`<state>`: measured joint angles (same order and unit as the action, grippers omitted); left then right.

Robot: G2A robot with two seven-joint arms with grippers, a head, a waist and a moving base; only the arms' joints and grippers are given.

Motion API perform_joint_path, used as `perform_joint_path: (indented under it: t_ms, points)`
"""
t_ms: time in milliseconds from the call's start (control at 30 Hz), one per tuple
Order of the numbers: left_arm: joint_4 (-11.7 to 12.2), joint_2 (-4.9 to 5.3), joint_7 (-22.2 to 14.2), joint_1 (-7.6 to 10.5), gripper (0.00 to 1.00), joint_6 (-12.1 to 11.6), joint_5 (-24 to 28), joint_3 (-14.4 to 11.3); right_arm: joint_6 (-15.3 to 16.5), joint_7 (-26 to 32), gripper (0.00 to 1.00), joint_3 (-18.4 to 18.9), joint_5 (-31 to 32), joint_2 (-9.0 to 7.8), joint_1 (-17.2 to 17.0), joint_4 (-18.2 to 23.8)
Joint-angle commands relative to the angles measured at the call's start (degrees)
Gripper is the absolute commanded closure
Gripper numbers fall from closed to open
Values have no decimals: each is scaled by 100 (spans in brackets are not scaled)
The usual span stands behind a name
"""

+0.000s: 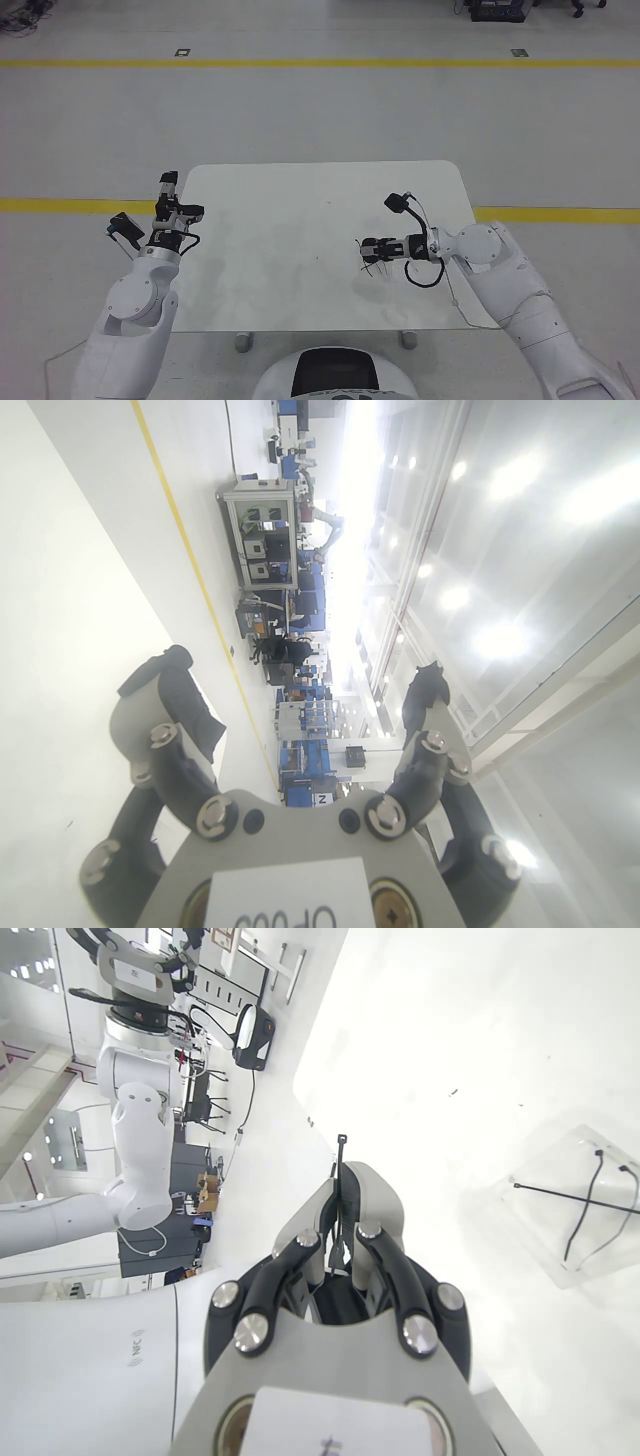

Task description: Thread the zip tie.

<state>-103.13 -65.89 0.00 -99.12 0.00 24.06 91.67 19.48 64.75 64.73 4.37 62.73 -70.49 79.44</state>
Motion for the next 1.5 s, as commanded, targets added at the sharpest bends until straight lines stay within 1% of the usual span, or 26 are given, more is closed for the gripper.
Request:
perform_joint_path:
  t_ms: [0, 600, 700, 767, 800, 867, 900, 967, 1000, 1033, 1300, 1367, 1433, 1467]
  points:
    - [0, 0, 0, 0, 0, 0, 0, 0, 0, -1, 100, -1, 3, 0, 0, 0]
    - [-4, 0, -7, 5, 0, -8, -22, -5, 0, -1, 100, -1, 3, 0, 0, 0]
    - [-59, 7, -154, -49, 0, -167, -477, -90, -79, -265, 100, -29, -12, 5, -83, 40]
    - [-118, 8, -195, -144, 0, -317, -791, -166, -110, -365, 100, -13, -106, 4, -110, 21]
    - [-150, 7, -155, -193, 0, -303, -1000, -215, -130, -421, 100, 5, -187, 2, -122, -1]
    - [-295, 3, -148, -280, 0, -321, -1326, -344, -154, -510, 100, 48, -304, -2, -134, -47]
    - [-375, -1, -117, -354, 0, -330, -1537, -432, -157, -559, 100, 80, -397, -5, -142, -79]
    - [-498, -6, -62, -422, 0, -286, -1931, -586, -85, -587, 100, 124, -612, -7, -157, -132]
    - [-562, -27, 77, -460, 0, -338, -1948, -698, -7, -588, 100, 169, -894, -4, -169, -212]
    - [-569, -51, 242, -479, 0, -332, -1748, -739, 0, -588, 100, 205, -1041, -4, -165, -257]
    - [-574, -51, 235, -472, 0, -342, -1779, -747, 0, -588, 100, 205, -1041, -4, -165, -257]
    - [-592, -40, 172, -465, 0, -414, -2398, -873, -41, -730, 100, 190, -1016, 1, -205, -217]
    - [-629, -45, 235, -481, 0, -463, -2878, -1054, -82, -942, 100, 198, -964, 1, -255, -156]
    - [-645, -52, 282, -485, 0, -471, -3160, -1192, -123, -1128, 100, 239, -994, 1, -291, -147]
